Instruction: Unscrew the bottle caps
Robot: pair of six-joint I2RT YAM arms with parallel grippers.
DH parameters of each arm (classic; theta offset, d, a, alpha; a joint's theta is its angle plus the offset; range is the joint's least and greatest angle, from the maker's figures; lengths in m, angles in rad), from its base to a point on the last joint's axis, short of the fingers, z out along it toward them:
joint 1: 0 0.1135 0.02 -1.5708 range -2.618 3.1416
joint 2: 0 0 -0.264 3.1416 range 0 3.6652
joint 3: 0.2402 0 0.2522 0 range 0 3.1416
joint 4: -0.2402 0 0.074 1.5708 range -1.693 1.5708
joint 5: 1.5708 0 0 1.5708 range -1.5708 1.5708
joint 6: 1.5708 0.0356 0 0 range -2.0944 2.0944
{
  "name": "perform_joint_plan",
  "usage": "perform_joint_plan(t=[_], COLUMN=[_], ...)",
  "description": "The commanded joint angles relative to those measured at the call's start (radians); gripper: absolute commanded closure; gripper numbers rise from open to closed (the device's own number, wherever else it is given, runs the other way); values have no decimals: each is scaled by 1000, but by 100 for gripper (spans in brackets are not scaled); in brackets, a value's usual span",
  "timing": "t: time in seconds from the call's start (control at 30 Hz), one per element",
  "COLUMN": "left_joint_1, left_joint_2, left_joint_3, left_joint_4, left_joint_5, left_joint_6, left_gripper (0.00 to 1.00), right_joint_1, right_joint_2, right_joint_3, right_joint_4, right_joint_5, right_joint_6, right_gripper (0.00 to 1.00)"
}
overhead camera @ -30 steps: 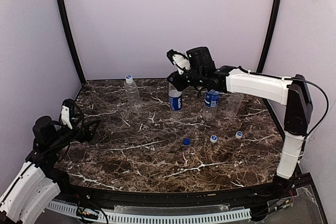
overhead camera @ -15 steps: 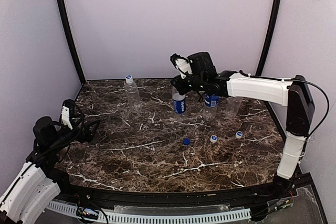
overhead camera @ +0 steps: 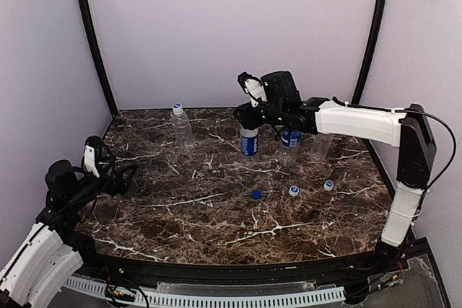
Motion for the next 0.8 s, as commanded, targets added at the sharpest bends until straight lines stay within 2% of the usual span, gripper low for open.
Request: perform_joint_plan(t=[0.0, 0.03, 0.13, 0.23, 0.4, 0.63, 0.77], left_joint_1=[7, 7, 8, 7, 7, 7, 7], left_joint_2=[-4, -4, -5, -6, -6, -9, -9], left_joint_3=[-18, -18, -18, -18, -18, -18, -18], left_joint_4=[19, 19, 19, 19, 20, 19, 20], left_joint_5=[-2, 1, 8, 7, 11, 13, 15], left_joint_6=[-8, -8, -9, -8, -8, -8, -8], left_gripper=[1, 1, 1, 1, 1, 1, 1], right_joint_1=[-5, -5, -5, -6, -6, -6, -8], right_joint_2=[-38, -37, -40, -45, -46, -86, -74], right_joint_3=[2, 3, -9, -36, -60, -235, -239], right_joint_4=[14, 18, 38, 65, 87, 352, 367], right_joint_5=[-32, -37, -41, -37, -39, -40, -31], right_joint_6=[-12, -16, -28, -42, -75, -156, -151], right_gripper=[48, 53, 75, 85, 85, 83, 83])
